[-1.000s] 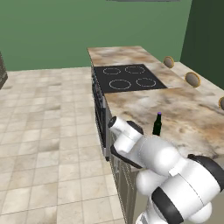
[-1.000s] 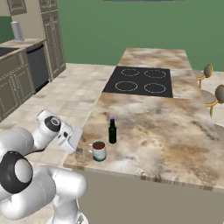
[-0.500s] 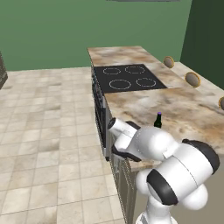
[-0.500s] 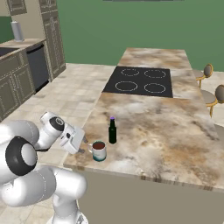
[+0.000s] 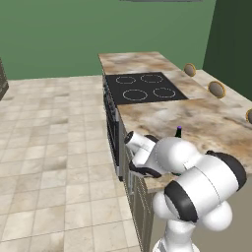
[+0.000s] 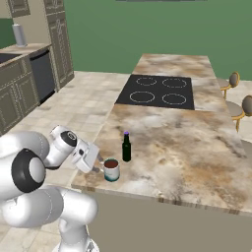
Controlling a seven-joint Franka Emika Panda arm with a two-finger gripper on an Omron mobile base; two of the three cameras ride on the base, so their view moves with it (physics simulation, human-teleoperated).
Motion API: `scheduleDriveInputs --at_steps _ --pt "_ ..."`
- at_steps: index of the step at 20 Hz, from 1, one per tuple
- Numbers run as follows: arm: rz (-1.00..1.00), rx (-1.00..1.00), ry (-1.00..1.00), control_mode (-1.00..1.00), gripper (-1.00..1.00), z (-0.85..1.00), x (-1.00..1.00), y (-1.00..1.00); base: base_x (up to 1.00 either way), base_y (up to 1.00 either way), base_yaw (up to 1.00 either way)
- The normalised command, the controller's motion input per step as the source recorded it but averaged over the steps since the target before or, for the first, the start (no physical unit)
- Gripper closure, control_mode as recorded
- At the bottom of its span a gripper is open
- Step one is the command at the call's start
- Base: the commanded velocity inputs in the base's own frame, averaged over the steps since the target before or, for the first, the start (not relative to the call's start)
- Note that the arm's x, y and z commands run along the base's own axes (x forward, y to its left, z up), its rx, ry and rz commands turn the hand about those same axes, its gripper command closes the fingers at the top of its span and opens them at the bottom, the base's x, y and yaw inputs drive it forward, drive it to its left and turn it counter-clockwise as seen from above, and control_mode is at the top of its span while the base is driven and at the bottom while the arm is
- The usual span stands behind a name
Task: Place the microwavable item in the microwave. Then, close the microwave door and press the start button.
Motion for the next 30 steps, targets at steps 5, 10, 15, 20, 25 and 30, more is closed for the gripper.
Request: scheduleDriveInputs --at_steps 5,10,15,20,25,30 --pt "0.0 0.0 0.01 -1.0 -1.0 -0.13 0.0 -0.06 0.0 0.0 0.0" --pt "0.0 0.0 0.0 -1.0 -1.0 -0.14 0.01 -0.09 0.0 0.0 0.0" --pt "0.0 0.0 0.0 -1.0 -1.0 -0.01 0.1 -0.05 0.0 0.0 0.0" --pt "0.0 0.0 0.0 -1.0 1.0 -0.01 -0.04 -0.09 0.0 0.0 0.0" --pt "0.0 0.0 0.0 -1.0 1.0 0.0 -0.1 -0.1 0.0 0.0 0.0" --pt "0.0 0.0 0.0 -1.0 1.0 0.0 0.0 0.0 0.0 0.0 0.0"
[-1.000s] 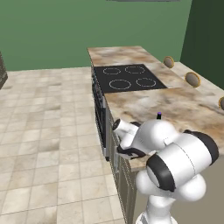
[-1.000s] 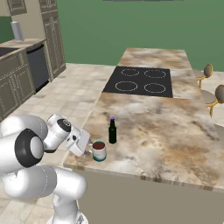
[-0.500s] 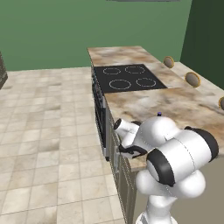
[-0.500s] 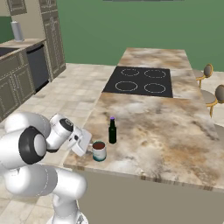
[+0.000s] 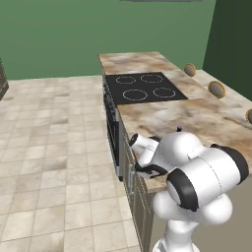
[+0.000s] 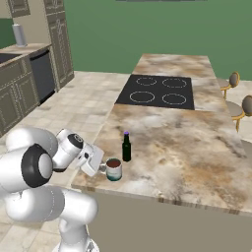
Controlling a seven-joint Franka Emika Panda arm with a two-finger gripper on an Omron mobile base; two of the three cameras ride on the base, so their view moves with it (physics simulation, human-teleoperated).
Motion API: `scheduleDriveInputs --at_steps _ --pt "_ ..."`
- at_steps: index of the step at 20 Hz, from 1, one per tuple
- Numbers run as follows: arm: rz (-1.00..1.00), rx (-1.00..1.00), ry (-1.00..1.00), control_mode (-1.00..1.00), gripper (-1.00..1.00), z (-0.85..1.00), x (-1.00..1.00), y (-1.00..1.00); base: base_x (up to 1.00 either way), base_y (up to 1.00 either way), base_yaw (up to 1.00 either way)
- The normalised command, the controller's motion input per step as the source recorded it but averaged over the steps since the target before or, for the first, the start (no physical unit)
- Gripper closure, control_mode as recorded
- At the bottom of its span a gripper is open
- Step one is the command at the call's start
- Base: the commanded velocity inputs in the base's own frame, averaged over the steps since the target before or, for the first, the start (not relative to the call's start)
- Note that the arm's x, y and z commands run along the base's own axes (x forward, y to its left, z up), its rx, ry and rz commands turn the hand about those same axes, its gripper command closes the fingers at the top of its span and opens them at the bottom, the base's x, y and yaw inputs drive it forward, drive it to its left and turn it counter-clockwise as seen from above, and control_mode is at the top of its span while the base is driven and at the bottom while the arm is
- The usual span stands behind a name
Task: Place the microwavable item in the microwave. Then, close the microwave door and press the start button.
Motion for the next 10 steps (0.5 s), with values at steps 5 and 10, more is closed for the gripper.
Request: scheduleDriveInputs --at_steps 5,10 --pt "0.0 0.0 0.0 -1.0 1.0 0.11 0.0 0.0 0.0 0.0 0.0" --pt "0.0 0.0 -0.01 -1.0 1.0 0.44 -0.22 0.0 0.0 0.0 0.0"
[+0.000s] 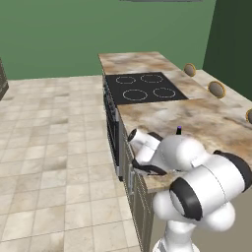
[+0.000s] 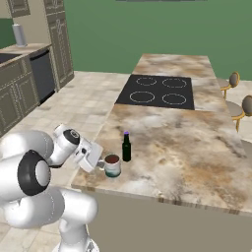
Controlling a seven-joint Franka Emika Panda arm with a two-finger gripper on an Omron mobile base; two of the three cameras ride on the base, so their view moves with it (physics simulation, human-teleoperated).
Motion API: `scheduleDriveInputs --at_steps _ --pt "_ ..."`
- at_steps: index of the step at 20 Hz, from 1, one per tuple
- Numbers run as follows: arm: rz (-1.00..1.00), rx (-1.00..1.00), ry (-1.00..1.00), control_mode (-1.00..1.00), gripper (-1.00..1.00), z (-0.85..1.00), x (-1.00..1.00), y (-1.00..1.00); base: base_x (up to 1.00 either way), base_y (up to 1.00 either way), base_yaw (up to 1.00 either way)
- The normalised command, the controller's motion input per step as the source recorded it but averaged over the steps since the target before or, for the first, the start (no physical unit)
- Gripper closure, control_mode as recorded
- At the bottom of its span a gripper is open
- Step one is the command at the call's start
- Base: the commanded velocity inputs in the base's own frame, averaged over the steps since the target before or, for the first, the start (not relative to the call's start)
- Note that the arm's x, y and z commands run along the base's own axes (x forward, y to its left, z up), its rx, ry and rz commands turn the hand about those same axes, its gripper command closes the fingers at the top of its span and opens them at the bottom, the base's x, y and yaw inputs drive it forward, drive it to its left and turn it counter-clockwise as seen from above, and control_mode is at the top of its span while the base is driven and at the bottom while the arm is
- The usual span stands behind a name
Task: Place the microwavable item in the microwave. Then, close the microwave door and press the start button.
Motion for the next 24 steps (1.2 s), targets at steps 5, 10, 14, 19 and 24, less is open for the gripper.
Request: scheduleDriveInputs --at_steps 5,10,14,19,24 --pt "0.0 0.0 -0.01 -1.0 1.0 0.98 -0.81 0.12 0.0 0.0 0.0" --pt "0.0 0.0 0.0 -1.0 1.0 1.0 -0.61 0.3 0.0 0.0 0.0" --pt "0.0 -0.02 0.0 -1.0 1.0 1.0 -0.32 0.32 0.0 0.0 0.0" --pt "0.0 -0.12 0.0 -1.0 1.0 0.88 -0.32 0.12 0.0 0.0 0.0" --pt "0.02 -0.13 0.0 -1.0 1.0 0.48 -0.4 0.03 0.0 0.0 0.0"
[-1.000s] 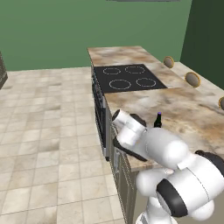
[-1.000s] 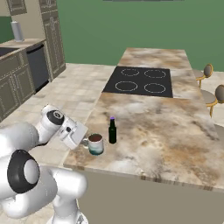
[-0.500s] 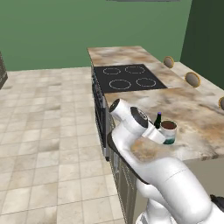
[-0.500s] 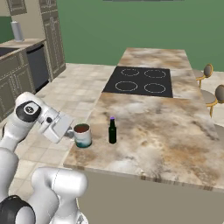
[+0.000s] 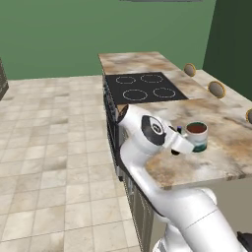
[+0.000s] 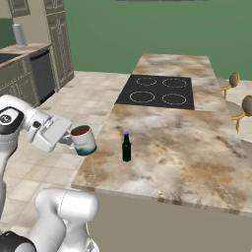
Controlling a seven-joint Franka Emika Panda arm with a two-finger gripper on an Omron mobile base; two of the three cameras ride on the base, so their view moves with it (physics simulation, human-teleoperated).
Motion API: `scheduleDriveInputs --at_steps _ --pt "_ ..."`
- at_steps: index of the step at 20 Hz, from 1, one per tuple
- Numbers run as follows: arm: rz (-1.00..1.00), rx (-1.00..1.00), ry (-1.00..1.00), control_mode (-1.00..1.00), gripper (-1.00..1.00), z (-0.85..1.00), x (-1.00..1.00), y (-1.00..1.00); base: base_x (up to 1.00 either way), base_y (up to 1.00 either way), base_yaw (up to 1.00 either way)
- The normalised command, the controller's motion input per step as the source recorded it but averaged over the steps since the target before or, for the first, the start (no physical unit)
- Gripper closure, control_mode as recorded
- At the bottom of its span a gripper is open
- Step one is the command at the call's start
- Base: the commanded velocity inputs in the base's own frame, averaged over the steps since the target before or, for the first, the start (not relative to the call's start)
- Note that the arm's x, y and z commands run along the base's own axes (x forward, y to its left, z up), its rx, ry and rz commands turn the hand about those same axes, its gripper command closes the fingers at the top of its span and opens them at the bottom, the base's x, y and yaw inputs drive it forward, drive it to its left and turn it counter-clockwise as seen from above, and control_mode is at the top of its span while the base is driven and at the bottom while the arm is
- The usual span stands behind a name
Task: Place the microwavable item in the microwave. Then, close the microwave door and press the start button.
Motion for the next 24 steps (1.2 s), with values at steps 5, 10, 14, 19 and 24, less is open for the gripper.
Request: scheduleDriveInputs --at_steps 5,10,14,19,24 --pt "0.0 -0.07 0.0 -1.0 1.0 0.05 -0.55 0.02 0.0 0.0 0.0" --pt "0.0 -0.03 0.0 -1.0 1.0 -0.17 -0.5 0.15 0.0 0.0 0.0" --pt "0.0 0.0 0.18 -1.0 1.0 -0.27 -0.16 0.22 0.0 0.0 0.0" --pt "0.05 0.1 0.06 -1.0 1.0 0.0 -0.24 -0.04 0.0 0.0 0.0" --pt "0.24 0.17 0.0 -1.0 1.0 0.37 -0.48 -0.05 0.0 0.0 0.0"
